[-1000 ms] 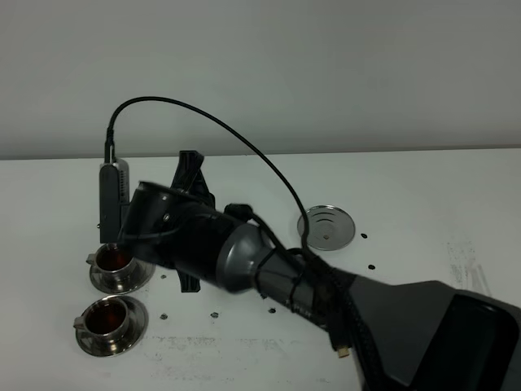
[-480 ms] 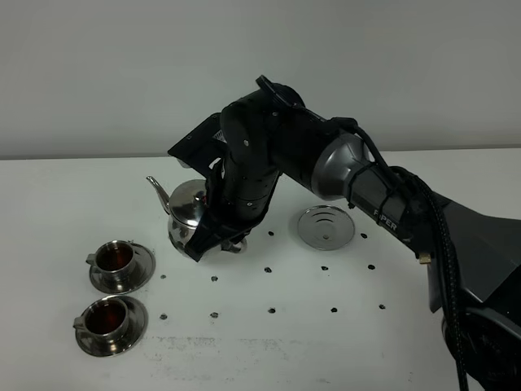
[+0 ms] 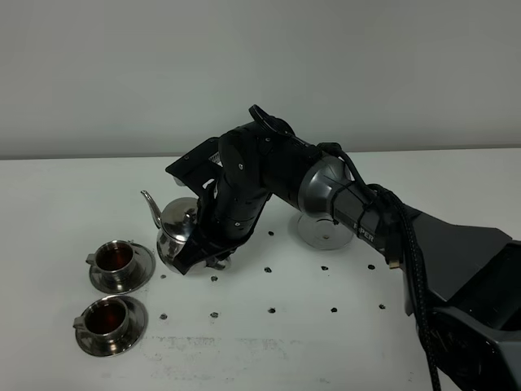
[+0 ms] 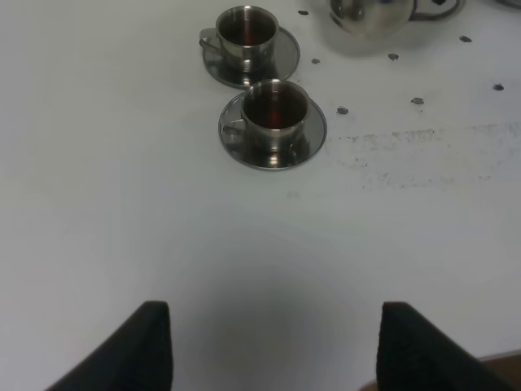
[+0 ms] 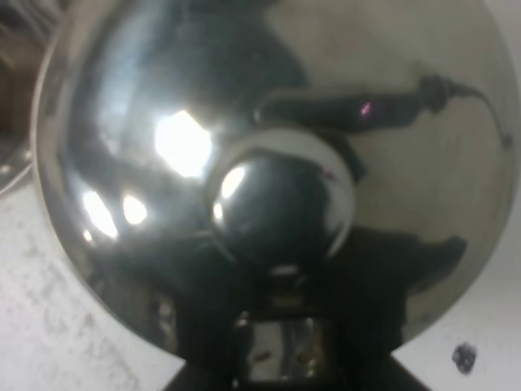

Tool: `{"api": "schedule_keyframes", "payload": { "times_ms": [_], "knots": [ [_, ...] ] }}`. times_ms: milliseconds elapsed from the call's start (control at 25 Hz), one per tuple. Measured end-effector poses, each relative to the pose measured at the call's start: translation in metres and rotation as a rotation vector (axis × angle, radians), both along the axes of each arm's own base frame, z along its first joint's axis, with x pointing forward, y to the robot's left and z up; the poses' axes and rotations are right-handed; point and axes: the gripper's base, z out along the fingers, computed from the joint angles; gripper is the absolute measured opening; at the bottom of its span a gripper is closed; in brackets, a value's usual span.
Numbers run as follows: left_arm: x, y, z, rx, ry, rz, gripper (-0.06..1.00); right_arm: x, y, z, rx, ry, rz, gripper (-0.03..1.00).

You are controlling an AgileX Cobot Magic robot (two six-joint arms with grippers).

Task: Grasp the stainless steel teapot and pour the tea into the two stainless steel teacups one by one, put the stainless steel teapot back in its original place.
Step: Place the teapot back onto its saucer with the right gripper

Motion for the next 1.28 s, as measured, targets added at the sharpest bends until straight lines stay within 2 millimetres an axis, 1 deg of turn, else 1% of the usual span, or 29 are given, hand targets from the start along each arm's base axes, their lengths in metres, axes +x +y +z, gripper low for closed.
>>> {"api": "schedule_keyframes", "payload": {
  "times_ms": [200, 320, 600, 760, 1160, 1280],
  "knots": [
    [0.0, 0.0, 0.0, 0.0, 0.0, 0.0, 0.54, 0.003, 0.003, -0.019, -0.014, 0.013, -0.002, 0.17],
    [0.0, 0.0, 0.0, 0.0, 0.0, 0.0, 0.54, 0.003, 0.003, -0.025, -0.017, 0.014, -0.003, 0.17],
    [0.0, 0.0, 0.0, 0.0, 0.0, 0.0, 0.54, 0.007, 0.003, -0.025, -0.015, -0.018, -0.002, 0.17],
    [0.0, 0.0, 0.0, 0.0, 0.0, 0.0, 0.54, 0.007, 0.003, -0.032, -0.023, -0.008, -0.003, 0.17],
    [0.0, 0.0, 0.0, 0.0, 0.0, 0.0, 0.54, 0.011, 0.0, -0.032, -0.031, -0.014, -0.003, 0.17],
    [0.0, 0.0, 0.0, 0.0, 0.0, 0.0, 0.54, 0.011, -0.004, -0.025, -0.055, -0.031, 0.004, 0.17]
  ]
}}
